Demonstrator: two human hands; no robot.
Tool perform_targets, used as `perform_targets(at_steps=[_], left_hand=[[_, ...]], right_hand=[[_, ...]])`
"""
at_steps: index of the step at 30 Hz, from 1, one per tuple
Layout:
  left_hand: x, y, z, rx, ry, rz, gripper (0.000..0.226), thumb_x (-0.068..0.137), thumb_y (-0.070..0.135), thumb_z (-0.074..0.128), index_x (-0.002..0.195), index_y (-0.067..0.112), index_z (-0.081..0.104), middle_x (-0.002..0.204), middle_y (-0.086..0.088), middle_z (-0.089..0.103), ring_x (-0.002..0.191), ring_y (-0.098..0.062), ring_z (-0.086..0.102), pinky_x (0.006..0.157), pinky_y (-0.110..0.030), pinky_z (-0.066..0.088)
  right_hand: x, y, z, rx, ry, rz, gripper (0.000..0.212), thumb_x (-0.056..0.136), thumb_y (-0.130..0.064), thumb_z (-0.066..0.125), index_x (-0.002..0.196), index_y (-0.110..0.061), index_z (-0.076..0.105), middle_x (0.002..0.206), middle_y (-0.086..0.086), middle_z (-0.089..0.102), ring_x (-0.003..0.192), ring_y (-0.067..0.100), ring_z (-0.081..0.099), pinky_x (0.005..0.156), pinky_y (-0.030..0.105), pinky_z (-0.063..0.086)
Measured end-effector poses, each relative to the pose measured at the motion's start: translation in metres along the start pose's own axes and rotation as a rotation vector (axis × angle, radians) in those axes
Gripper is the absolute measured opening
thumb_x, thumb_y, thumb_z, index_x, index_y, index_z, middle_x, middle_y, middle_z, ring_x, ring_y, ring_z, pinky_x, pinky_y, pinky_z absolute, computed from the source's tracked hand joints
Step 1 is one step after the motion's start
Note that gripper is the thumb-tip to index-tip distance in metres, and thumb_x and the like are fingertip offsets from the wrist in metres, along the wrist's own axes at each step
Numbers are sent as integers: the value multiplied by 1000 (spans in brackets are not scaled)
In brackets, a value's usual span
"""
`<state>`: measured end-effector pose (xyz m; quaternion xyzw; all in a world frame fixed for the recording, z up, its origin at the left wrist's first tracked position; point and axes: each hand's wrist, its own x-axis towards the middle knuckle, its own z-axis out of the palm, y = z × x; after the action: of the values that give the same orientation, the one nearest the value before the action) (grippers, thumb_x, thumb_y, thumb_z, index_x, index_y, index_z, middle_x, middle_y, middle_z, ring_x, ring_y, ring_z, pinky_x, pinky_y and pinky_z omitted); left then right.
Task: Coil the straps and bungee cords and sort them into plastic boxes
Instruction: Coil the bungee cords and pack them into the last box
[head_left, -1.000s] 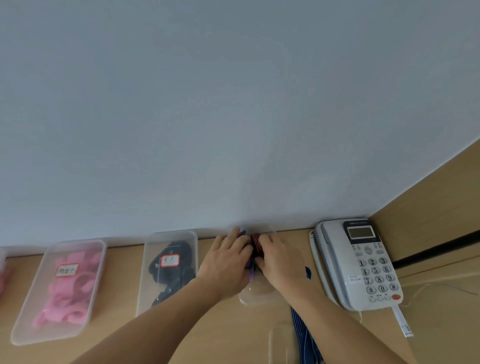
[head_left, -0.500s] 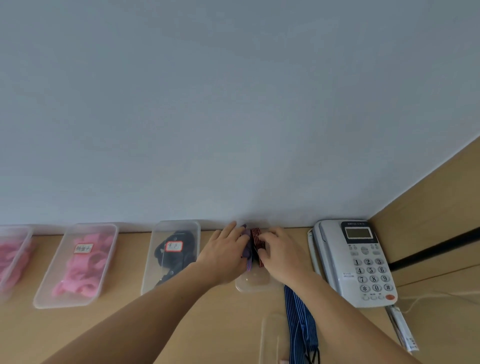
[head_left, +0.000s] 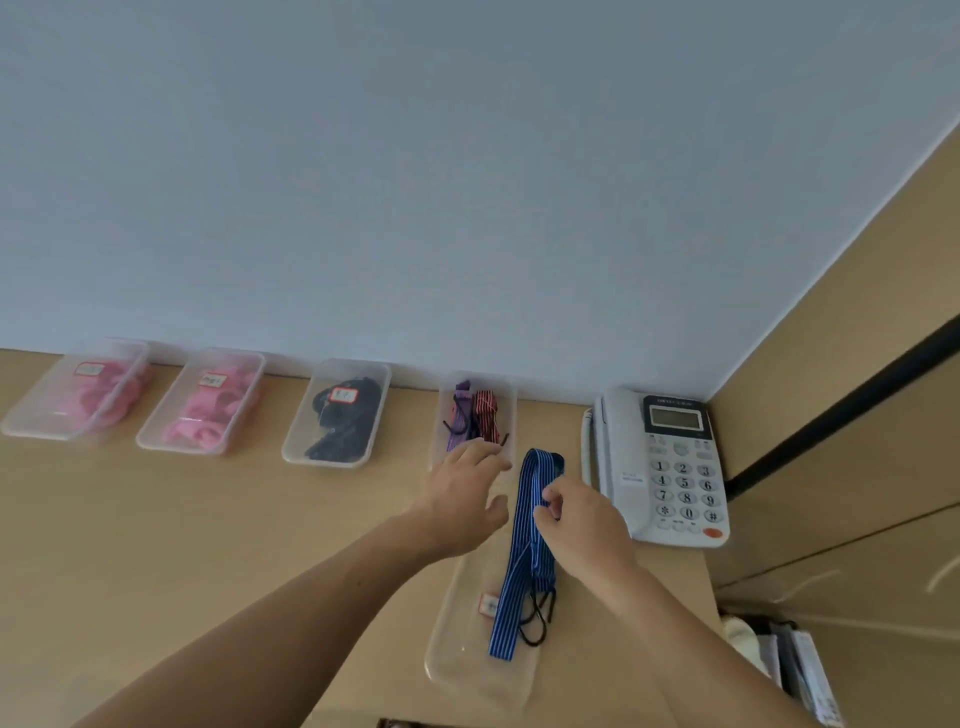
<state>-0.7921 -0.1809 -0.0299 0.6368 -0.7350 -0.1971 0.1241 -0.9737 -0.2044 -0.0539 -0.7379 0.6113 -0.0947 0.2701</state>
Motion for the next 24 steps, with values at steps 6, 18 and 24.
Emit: perform_targets(at_steps=[6, 18, 24], left_hand=[[-44, 19, 33, -60, -100, -164, 48, 95, 29, 52, 142, 20, 48, 153, 3, 37, 144, -13, 27, 116, -29, 27], [-42, 38, 7, -40, -92, -114, 53, 95, 27, 54, 146, 20, 42, 153, 4, 37, 143, -13, 29, 114, -27, 25], [-15, 62, -38, -104, -3, 69, 60, 94, 27, 58, 150, 30, 35, 152, 7, 38, 140, -13, 33, 114, -32, 31]], right_hand=[[-31, 26, 25, 27, -147, 162, 36, 86, -54, 60, 102, -23, 53, 88, -11, 59, 80, 13, 59, 63, 29, 44], [-38, 12, -11, 165, -180, 199, 19, 79, -46, 61, 75, -27, 61, 64, -9, 63, 59, 6, 58, 50, 26, 40], [-46, -25, -90, 661, -103, 84, 21, 84, -13, 57, 63, -8, 56, 51, 7, 59, 41, 11, 51, 51, 28, 41]])
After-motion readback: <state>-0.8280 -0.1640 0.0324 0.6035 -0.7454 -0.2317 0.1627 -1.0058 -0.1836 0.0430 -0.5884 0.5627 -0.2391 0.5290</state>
